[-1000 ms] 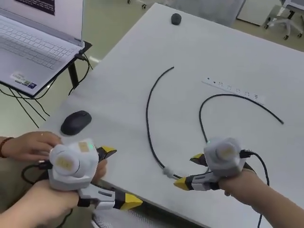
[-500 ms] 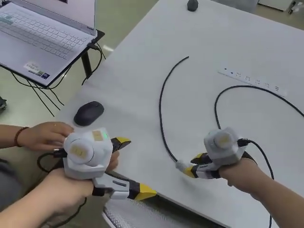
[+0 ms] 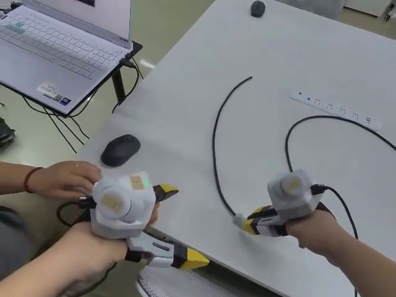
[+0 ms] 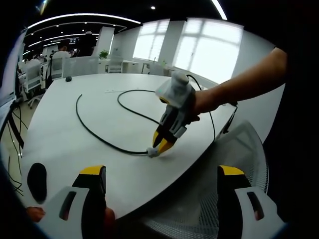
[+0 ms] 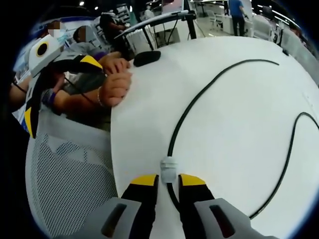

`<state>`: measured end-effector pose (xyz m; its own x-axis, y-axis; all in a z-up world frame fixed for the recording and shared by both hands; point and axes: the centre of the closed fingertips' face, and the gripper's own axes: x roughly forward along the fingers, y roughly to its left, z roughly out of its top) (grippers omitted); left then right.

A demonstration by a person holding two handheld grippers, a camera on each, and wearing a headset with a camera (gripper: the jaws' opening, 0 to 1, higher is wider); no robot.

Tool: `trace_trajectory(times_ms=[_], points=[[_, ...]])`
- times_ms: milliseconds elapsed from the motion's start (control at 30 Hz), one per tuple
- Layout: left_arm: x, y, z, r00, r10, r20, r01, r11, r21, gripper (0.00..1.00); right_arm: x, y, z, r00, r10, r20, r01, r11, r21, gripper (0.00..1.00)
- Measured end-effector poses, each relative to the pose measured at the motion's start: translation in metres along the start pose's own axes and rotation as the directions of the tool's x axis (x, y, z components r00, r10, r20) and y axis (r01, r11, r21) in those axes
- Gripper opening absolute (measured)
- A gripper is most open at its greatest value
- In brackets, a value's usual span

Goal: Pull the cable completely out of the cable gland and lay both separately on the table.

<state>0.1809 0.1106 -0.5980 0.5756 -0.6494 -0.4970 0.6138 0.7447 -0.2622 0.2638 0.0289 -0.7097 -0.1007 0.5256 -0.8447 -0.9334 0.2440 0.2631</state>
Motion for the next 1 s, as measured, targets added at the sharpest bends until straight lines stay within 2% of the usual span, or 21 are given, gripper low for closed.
trace_trajectory(times_ms=[200,400,567,833,1000], points=[[0.001,-0.002,0.0,1.0,-0.003,-0.007,0.003,1.0,-0.006,0.92,0.003,0.0,0.0,1.0,-0.001,0.008,0.001,1.0,0.017,0.08],[0.002,-0.007,-0.01,0.9994,-0.009,-0.033,0.009,1.0,-0.006,0.9,0.004,0.0,0.0,0.9996,-0.012,0.024,0.012,1.0,0.022,0.08],[0.003,-0.011,-0.015,0.9987,-0.019,-0.048,0.019,1.0,-0.006,0.89,0.0,0.001,0.001,0.999,-0.031,0.031,0.031,0.999,-0.007,0.07],[0.01,-0.01,-0.005,0.9983,-0.035,-0.046,0.036,0.999,0.018,0.88,-0.019,0.01,0.008,0.9986,-0.022,0.048,0.022,1.0,-0.004,0.06],[0.019,-0.008,0.007,0.998,-0.054,-0.034,0.055,0.998,0.043,0.87,-0.031,0.017,0.01,0.9991,-0.02,0.037,0.021,0.999,-0.043,0.06]])
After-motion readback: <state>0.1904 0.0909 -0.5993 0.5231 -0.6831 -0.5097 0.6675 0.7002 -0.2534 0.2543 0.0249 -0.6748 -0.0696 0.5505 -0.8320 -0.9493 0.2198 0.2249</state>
